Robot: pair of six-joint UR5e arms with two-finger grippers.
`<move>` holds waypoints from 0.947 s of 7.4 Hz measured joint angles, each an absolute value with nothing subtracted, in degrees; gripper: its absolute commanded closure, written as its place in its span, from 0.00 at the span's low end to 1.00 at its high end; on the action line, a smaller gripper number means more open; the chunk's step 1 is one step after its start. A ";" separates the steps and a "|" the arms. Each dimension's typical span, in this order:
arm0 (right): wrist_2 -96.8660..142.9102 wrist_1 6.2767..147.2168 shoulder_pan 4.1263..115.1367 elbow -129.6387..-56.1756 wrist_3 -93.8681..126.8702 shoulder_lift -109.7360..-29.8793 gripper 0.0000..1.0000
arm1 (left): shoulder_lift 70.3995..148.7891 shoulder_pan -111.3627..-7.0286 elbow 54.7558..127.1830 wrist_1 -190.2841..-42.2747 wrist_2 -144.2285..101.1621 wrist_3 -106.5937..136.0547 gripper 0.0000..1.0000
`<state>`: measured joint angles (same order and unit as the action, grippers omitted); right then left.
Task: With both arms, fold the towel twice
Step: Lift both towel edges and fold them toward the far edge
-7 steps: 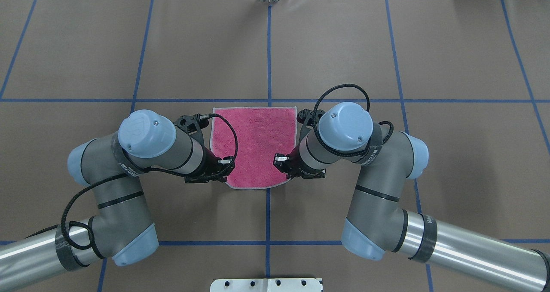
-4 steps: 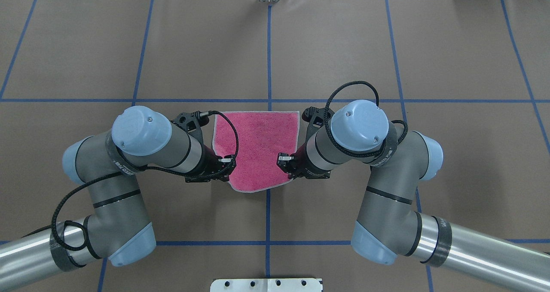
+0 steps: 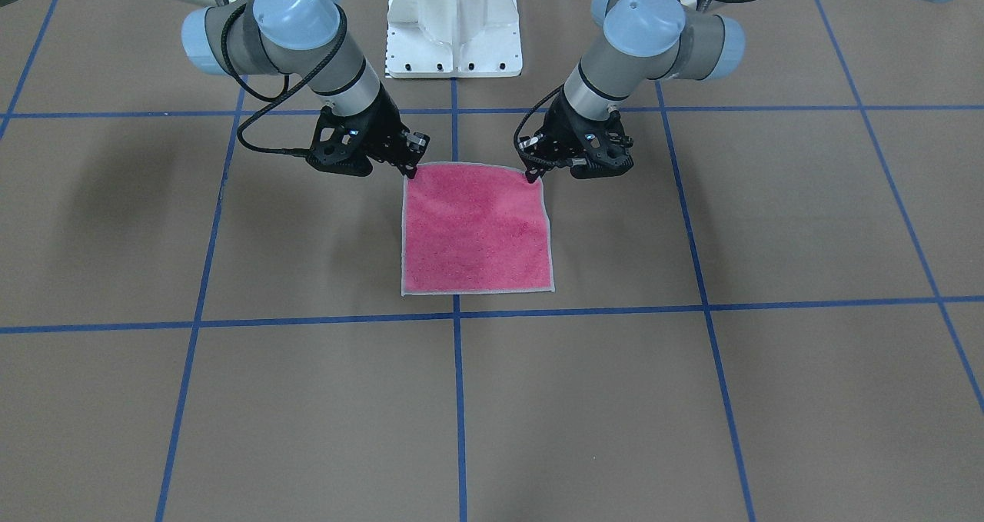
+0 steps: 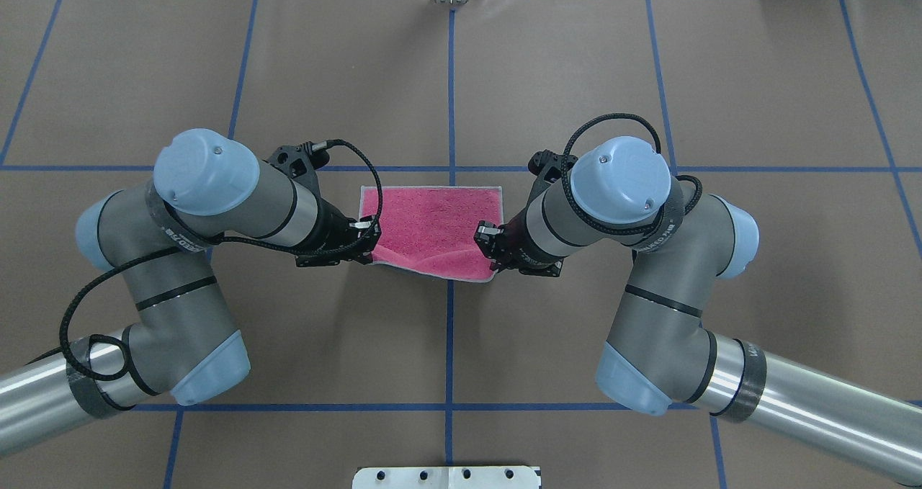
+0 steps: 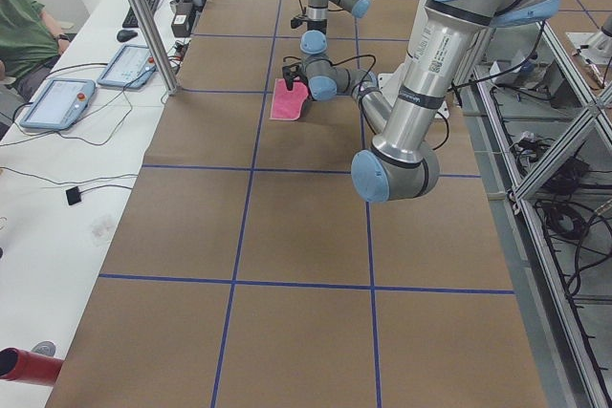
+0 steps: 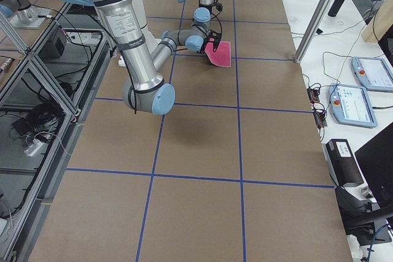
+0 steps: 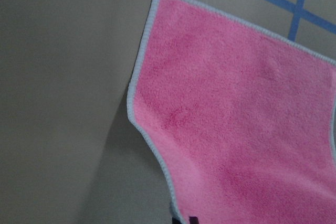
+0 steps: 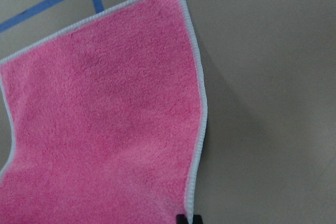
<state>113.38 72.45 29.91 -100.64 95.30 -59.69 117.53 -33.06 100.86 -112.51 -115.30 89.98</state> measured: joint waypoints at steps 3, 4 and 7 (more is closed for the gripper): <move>112.93 70.18 30.73 -97.21 95.53 -59.01 1.00 | 117.98 -34.30 98.53 -112.91 -115.14 90.13 1.00; 112.88 68.60 31.21 -95.61 95.52 -58.93 1.00 | 118.18 -34.33 97.53 -113.18 -115.01 90.11 1.00; 112.96 67.46 33.02 -93.85 95.51 -57.96 1.00 | 119.65 -34.42 94.86 -113.45 -114.80 90.09 1.00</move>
<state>112.96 67.46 33.02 -93.85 95.51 -57.96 119.65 -34.42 94.86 -113.45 -114.80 90.09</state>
